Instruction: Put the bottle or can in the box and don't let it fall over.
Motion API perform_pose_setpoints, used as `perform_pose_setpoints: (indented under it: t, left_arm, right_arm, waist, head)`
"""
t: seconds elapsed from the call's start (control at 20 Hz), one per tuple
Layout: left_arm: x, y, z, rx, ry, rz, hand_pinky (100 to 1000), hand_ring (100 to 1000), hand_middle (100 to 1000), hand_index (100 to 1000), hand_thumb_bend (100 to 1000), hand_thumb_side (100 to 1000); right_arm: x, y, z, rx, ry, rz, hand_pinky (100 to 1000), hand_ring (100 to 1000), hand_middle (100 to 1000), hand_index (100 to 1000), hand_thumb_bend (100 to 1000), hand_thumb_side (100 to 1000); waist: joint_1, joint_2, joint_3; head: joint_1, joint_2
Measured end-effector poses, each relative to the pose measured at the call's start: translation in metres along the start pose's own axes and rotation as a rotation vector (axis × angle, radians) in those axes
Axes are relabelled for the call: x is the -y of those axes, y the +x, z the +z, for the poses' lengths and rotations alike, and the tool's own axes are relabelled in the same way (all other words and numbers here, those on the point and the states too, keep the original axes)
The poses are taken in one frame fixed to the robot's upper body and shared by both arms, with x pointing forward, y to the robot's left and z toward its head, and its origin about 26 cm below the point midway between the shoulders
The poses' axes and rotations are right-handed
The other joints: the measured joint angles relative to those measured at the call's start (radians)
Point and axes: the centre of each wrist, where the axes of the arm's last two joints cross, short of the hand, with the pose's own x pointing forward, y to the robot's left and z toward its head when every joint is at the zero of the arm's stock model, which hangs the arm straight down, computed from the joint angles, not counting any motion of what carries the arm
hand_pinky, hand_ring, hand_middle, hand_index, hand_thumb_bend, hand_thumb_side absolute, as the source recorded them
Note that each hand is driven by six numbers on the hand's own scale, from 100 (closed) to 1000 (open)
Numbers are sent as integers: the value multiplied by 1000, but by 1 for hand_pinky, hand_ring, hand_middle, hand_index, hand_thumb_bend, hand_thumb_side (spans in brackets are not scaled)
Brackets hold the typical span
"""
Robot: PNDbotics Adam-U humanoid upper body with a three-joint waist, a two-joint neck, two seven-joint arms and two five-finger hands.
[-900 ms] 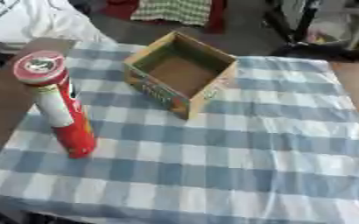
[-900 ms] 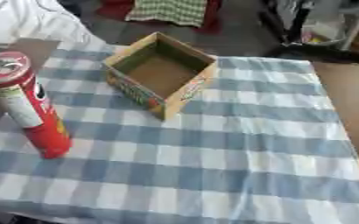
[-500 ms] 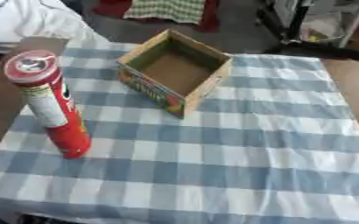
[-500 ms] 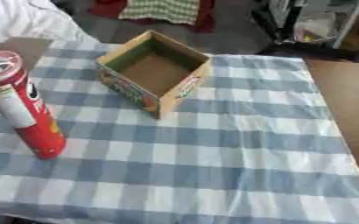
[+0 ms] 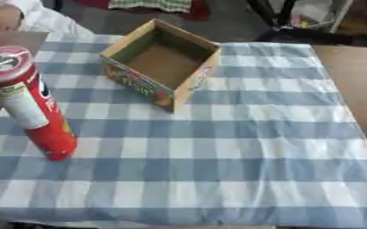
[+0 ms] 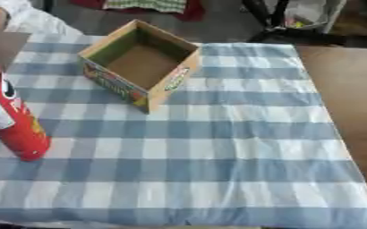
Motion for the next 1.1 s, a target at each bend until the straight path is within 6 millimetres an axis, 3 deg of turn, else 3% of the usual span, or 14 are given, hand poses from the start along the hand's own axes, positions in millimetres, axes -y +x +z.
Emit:
perform_pose_setpoints:
  t: [0.2,0.45,0.6,0.65,0.75,1.1]
  left_arm:
    - [-1,1,1,-6,-33,-31,1000,1000,925,884,995,335]
    - [-1,1,4,-17,-51,-82,1000,1000,969,917,1000,421]
    - [-2,0,6,-38,-72,-113,1000,1000,982,918,1000,378]
    - [-2,0,6,-47,-80,-122,1000,1000,987,918,971,302]
    - [-2,0,6,-63,-98,-132,1000,1000,984,917,911,237]
    - [-1,-3,10,-115,-149,-134,1000,1000,985,922,867,172]
  right_arm:
    - [0,0,0,-3,-4,1,893,1000,896,874,100,654]
    - [0,0,1,-6,-5,0,891,1000,887,870,100,655]
    - [0,0,1,-7,-5,-1,890,1000,884,868,100,656]
    - [0,0,1,-7,-5,-1,890,1000,881,867,100,656]
    - [0,0,1,-9,-5,-3,890,1000,880,867,100,657]
    - [0,0,1,-17,-5,-5,888,1000,875,864,100,664]
  waist:
    - [0,1,-2]
    - [2,3,-3]
    - [2,4,-4]
    - [2,4,-4]
    - [2,5,-4]
    - [1,9,-3]
  head:
    - [-10,0]
    - [-13,-1]
    - [-14,-1]
    - [-13,-1]
    - [-13,-2]
    - [1,-18]
